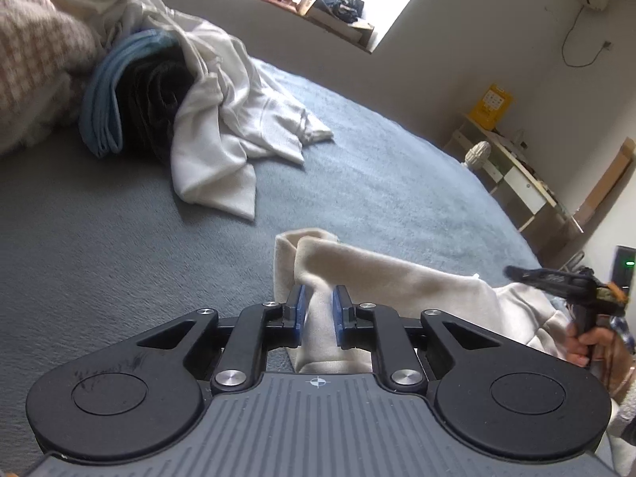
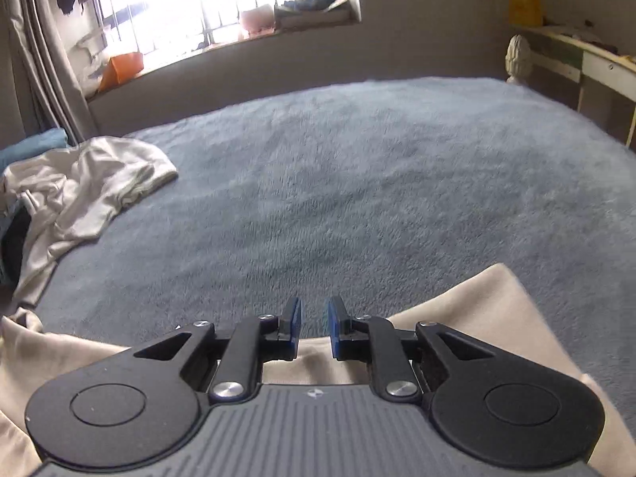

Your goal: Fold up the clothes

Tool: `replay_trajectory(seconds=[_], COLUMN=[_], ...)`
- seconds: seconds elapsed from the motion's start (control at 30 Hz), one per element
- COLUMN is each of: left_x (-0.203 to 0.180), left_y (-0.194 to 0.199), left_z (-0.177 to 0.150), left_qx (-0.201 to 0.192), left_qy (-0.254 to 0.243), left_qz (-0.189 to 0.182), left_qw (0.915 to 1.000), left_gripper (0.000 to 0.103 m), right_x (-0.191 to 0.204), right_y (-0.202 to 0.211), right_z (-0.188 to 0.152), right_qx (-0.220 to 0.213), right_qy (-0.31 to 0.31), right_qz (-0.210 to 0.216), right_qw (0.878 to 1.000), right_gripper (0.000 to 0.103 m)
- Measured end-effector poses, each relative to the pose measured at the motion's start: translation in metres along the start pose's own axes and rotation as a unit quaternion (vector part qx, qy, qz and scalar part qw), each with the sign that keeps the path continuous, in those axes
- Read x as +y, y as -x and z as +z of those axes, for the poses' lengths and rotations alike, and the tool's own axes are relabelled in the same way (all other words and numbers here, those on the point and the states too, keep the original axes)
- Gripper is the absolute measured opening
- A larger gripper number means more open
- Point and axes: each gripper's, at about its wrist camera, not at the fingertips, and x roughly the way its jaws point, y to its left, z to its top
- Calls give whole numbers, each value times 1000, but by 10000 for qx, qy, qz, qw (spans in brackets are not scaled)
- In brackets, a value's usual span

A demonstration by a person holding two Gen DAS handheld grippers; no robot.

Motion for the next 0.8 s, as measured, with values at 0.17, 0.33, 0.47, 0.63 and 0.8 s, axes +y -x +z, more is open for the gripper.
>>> replay_trajectory(seconds=[0.17, 0.33, 0.47, 0.63, 0.8], left_x=[-24, -69, -109, -135, -125], left_y=[34, 44, 36, 29, 2], left_z=[3, -12, -50, -101, -124], left_qx=[-220, 158, 529, 93, -299], left_qy=[-311, -717, -1475, -2796, -3603], left_qz=[-332, -1244, -1402, -743, 253], left_qw=[9987, 9895, 9776, 9572, 9320], left_gripper=[21, 27, 27, 27, 39], right_x=[-10, -4, 22, 69, 102], right_y=[82, 153, 169, 156, 115], right_z=[11, 5, -29, -89, -145], right_qx=[-592, -682, -463, -304, -219], right_qy=[-337, -367, -42, 905, 1902], right_qz=[175, 394, 422, 332, 105], right_qw=[9975, 9962, 9980, 9949, 9815], right_gripper=[16, 17, 17, 17, 17])
